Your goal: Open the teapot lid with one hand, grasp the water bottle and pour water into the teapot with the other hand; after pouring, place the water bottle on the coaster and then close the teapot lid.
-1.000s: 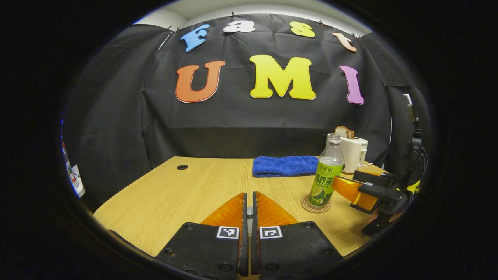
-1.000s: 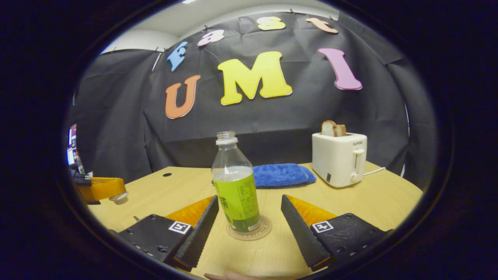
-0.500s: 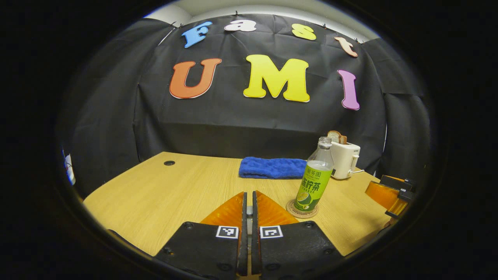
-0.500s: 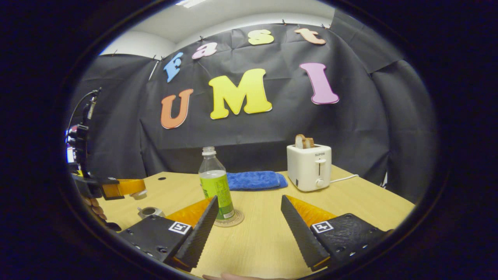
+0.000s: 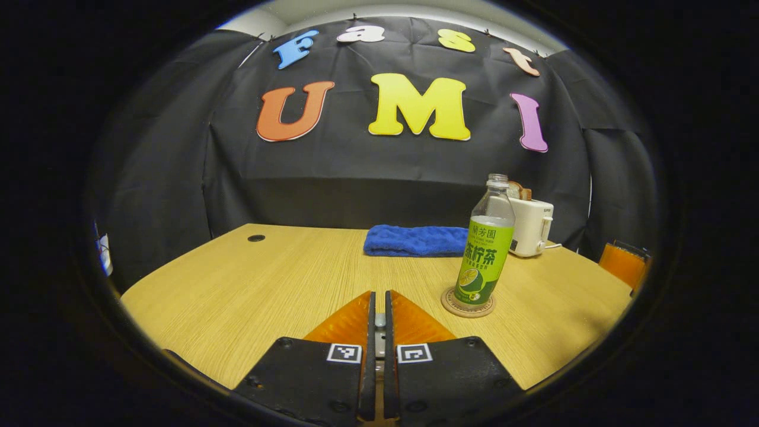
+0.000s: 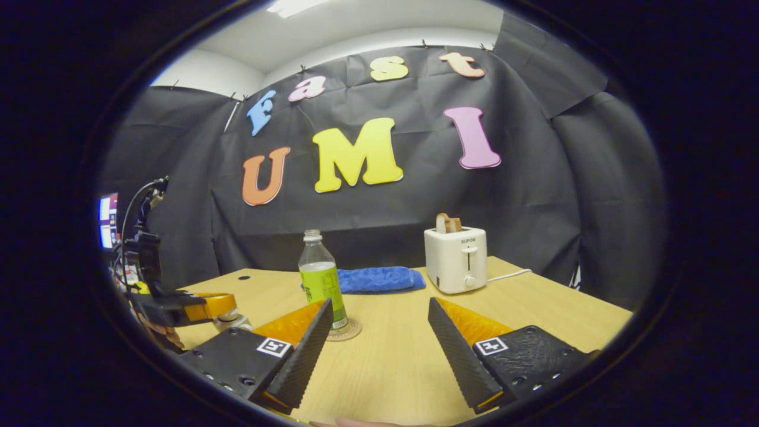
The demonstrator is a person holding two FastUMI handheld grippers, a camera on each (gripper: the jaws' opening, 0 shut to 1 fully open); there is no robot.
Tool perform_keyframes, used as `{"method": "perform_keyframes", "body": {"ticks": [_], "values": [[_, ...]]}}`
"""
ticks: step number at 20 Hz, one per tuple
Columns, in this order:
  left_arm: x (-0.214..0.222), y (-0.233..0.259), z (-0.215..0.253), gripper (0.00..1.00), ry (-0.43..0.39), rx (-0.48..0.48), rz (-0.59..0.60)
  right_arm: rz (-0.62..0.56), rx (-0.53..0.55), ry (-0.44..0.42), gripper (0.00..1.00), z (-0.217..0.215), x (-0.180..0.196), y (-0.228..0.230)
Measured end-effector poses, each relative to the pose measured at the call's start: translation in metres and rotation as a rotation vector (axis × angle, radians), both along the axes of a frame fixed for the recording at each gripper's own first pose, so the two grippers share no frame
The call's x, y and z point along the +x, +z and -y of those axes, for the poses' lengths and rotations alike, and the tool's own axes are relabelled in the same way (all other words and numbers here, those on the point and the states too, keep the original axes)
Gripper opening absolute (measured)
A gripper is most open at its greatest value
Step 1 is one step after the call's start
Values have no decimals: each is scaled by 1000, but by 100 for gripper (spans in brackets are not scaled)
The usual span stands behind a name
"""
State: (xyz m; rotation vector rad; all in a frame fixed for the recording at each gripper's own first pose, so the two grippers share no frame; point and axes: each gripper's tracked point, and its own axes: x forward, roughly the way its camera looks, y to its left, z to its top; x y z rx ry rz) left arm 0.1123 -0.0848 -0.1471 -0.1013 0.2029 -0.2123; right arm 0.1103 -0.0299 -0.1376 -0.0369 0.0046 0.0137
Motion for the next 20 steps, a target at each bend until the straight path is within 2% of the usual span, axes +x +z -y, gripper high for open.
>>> {"method": "perform_keyframes", "body": {"ticks": [3, 4, 5, 6, 7, 9, 11, 12, 13, 14, 15, 17, 20], "values": [[0, -3, -3, 9, 28, 53, 28, -17, 0, -14, 96, 6, -3, -5], [0, -3, -4, 9, 37, 53, 26, -18, -3, -23, 93, 8, -6, -5], [2, -5, -4, 10, 42, 54, 18, -20, -4, -29, 96, 10, -8, -5], [-3, -18, 1, 10, 26, 37, -40, -23, -4, -31, 96, 11, -12, -7], [-6, -8, 0, 10, 30, 33, -4, -25, -7, -36, 96, 12, -15, -8], [-5, -11, 1, 13, 22, 60, -9, -28, -5, -48, 96, 18, -22, -10], [-7, -12, 7, 21, -4, 68, -10, -41, 9, -51, 93, 21, -29, -12], [-8, -11, 9, 39, -14, 74, -14, -48, 16, -61, 96, 24, -32, -13], [-7, -10, 9, 44, -4, 86, -15, -48, 22, -75, 96, 29, -35, -12], [-9, -7, 7, 56, 0, 95, -15, -48, 22, -86, 96, 32, -40, -11], [-10, -2, 6, 63, 6, 101, -5, -48, 21, -99, 96, 35, -44, -10], [-18, 15, 4, 70, 17, 102, 17, -40, 17, -114, 96, 39, -55, -6], [-34, 40, -1, 87, 28, 76, 58, -31, 3, -112, 96, 37, -71, 1]]}}
